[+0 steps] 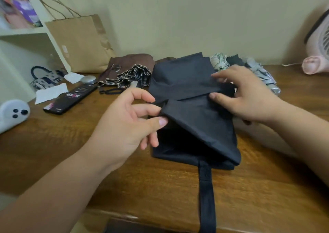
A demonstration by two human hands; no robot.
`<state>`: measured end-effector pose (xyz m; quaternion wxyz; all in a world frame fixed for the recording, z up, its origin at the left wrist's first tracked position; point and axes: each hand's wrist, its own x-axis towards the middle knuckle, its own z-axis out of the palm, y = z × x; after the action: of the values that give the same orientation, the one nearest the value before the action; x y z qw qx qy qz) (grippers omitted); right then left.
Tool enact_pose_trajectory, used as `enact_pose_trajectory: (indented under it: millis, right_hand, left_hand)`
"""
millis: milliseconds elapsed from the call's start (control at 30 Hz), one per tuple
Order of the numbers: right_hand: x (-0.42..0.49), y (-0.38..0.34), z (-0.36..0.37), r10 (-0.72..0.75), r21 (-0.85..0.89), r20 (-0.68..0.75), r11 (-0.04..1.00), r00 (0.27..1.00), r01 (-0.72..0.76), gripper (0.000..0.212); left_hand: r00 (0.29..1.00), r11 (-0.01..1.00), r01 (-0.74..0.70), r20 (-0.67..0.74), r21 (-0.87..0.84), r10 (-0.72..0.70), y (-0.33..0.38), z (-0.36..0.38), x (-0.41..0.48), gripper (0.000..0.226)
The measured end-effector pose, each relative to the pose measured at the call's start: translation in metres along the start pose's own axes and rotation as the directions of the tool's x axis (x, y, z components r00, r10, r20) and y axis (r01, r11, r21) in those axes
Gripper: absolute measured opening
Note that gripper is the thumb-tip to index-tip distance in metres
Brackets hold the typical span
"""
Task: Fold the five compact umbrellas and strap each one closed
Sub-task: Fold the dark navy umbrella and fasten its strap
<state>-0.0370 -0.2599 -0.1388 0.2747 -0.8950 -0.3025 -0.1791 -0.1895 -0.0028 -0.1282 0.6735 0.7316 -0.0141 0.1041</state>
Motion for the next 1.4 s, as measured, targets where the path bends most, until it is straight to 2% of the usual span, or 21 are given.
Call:
enact_pose_trajectory:
  millis: [67, 133, 167, 233, 267, 333, 400, 467, 533, 600, 667, 767, 867, 933, 1000, 1100, 1167, 1233, 1300, 1333, 1400]
  right_hand:
    - [0.000, -0.020, -0.024, 0.199, 0.001, -0.003, 0.980, 0.980, -0.199, 0.027]
    - [-0.004, -0.036, -0.046, 0.402, 0.002, 0.123, 0.914, 0.907, -0.405, 0.028]
    - [-0.011, -0.044, -0.055, 0.457, -0.001, 0.215, 0.884, 0.863, -0.468, 0.028]
    - [-0.037, -0.059, -0.065, 0.472, 0.051, 0.390, 0.847, 0.791, -0.530, 0.024]
    - [-0.054, -0.068, -0.066, 0.465, 0.111, 0.441, 0.821, 0.768, -0.561, 0.030]
    - [-0.086, -0.081, -0.059, 0.456, 0.328, 0.432, 0.724, 0.778, -0.607, 0.051]
    - [-0.109, -0.083, -0.050, 0.498, 0.633, 0.312, 0.526, 0.809, -0.568, 0.060]
    - [-0.121, -0.086, -0.041, 0.506, 0.763, 0.252, 0.420, 0.825, -0.491, 0.070]
    - [-0.128, -0.095, -0.035, 0.461, 0.817, 0.243, 0.376, 0.853, -0.436, 0.066]
    - [-0.131, -0.105, -0.031, 0.440, 0.828, 0.237, 0.375, 0.866, -0.417, 0.061]
    - [-0.132, -0.106, -0.027, 0.468, 0.818, 0.167, 0.425, 0.868, -0.387, 0.052]
    - [-0.134, -0.097, -0.028, 0.538, 0.837, 0.096, 0.411, 0.837, -0.361, 0.037]
    - [-0.136, -0.094, -0.029, 0.532, 0.814, 0.085, 0.451, 0.843, -0.367, 0.028]
    - [-0.137, -0.094, -0.028, 0.517, 0.767, 0.100, 0.504, 0.850, -0.397, 0.018]
    - [-0.139, -0.093, -0.026, 0.509, 0.732, 0.145, 0.521, 0.848, -0.438, 0.017]
    - [-0.140, -0.092, -0.026, 0.507, 0.701, 0.195, 0.527, 0.839, -0.481, 0.019]
    - [-0.141, -0.089, -0.026, 0.495, 0.681, 0.222, 0.538, 0.840, -0.497, 0.022]
    - [-0.140, -0.088, -0.027, 0.480, 0.654, 0.249, 0.557, 0.841, -0.512, 0.021]
    - [-0.138, -0.087, -0.031, 0.463, 0.636, 0.251, 0.583, 0.850, -0.505, 0.021]
    - [-0.137, -0.087, -0.032, 0.462, 0.633, 0.236, 0.594, 0.855, -0.496, 0.021]
    - [-0.136, -0.086, -0.035, 0.470, 0.628, 0.204, 0.610, 0.859, -0.483, 0.022]
  left_hand:
    - [0.995, 0.989, 0.091, 0.057, -0.119, -0.085, 0.003, -0.003, -0.004, 0.055]
    - [0.983, 0.963, 0.174, 0.087, -0.207, -0.159, 0.004, -0.004, -0.006, 0.048]
    - [0.975, 0.944, 0.220, 0.096, -0.246, -0.202, 0.004, -0.004, -0.007, 0.047]
    - [0.954, 0.898, 0.299, 0.121, -0.322, -0.275, 0.005, -0.002, -0.010, 0.049]
    - [0.942, 0.874, 0.334, 0.139, -0.352, -0.304, 0.005, -0.001, -0.011, 0.050]
    - [0.922, 0.841, 0.386, 0.142, -0.379, -0.360, 0.004, 0.003, -0.015, 0.047]
    - [0.908, 0.833, 0.413, 0.104, -0.368, -0.405, 0.001, 0.006, -0.019, 0.042]
    - [0.900, 0.818, 0.428, 0.097, -0.384, -0.425, -0.002, 0.009, -0.022, 0.046]
    - [0.897, 0.800, 0.432, 0.110, -0.415, -0.428, -0.004, 0.010, -0.024, 0.047]
    - [0.898, 0.797, 0.432, 0.115, -0.422, -0.426, -0.005, 0.010, -0.025, 0.043]
    - [0.902, 0.800, 0.424, 0.114, -0.425, -0.417, -0.007, 0.007, -0.024, 0.039]
    - [0.913, 0.814, 0.393, 0.073, -0.427, -0.402, -0.011, 0.000, -0.025, 0.037]
    - [0.939, 0.874, 0.332, 0.040, -0.355, -0.341, -0.014, -0.004, -0.028, 0.030]
    - [0.962, 0.942, 0.268, 0.012, -0.204, -0.272, -0.017, -0.004, -0.029, 0.025]
    - [0.976, 0.975, 0.219, 0.009, -0.025, -0.219, -0.018, -0.007, -0.029, 0.026]
    - [0.971, 0.950, 0.121, 0.164, 0.289, -0.174, -0.013, -0.017, -0.028, 0.047]
    - [0.960, 0.817, -0.027, 0.243, 0.576, -0.139, -0.013, -0.021, -0.028, 0.063]
    - [0.957, 0.587, -0.261, 0.284, 0.766, 0.055, -0.017, -0.021, -0.026, 0.058]
    - [0.885, 0.443, -0.465, 0.388, 0.767, 0.257, -0.021, -0.023, -0.022, 0.036]
    - [0.849, 0.396, -0.526, 0.436, 0.753, 0.298, -0.022, -0.025, -0.020, 0.026]
    - [0.794, 0.328, -0.602, 0.504, 0.728, 0.340, -0.025, -0.029, -0.018, 0.021]
